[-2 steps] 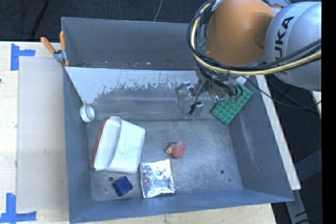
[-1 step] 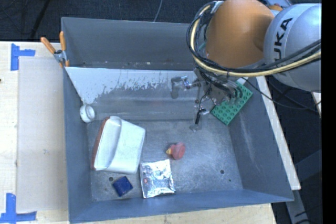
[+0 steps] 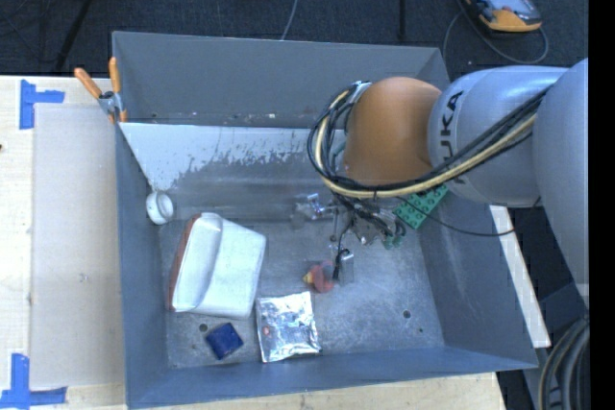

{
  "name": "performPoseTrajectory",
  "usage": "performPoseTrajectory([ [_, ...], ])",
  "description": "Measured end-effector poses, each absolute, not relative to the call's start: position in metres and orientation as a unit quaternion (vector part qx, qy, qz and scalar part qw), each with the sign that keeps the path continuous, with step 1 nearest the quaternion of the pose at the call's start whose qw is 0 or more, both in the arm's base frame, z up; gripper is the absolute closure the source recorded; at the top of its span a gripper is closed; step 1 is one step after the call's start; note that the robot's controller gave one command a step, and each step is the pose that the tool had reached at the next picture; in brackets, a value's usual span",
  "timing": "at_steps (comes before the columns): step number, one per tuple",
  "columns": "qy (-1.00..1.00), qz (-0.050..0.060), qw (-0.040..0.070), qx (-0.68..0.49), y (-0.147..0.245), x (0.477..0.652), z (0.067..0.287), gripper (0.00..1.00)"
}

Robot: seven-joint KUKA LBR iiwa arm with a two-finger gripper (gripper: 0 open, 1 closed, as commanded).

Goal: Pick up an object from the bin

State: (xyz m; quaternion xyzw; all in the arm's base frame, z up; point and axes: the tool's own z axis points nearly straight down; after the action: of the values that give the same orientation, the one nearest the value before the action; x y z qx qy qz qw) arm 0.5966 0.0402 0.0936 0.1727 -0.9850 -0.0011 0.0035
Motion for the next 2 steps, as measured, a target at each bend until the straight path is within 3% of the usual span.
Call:
performPoseTrajectory([
  [1,-0.979,-0.001,0.000,0.206,0.0410,0.5531,0.0714,0.00],
  [2,-0.978,-0.001,-0.005,0.206,0.0410,0.5559,0.0725,1.00],
])
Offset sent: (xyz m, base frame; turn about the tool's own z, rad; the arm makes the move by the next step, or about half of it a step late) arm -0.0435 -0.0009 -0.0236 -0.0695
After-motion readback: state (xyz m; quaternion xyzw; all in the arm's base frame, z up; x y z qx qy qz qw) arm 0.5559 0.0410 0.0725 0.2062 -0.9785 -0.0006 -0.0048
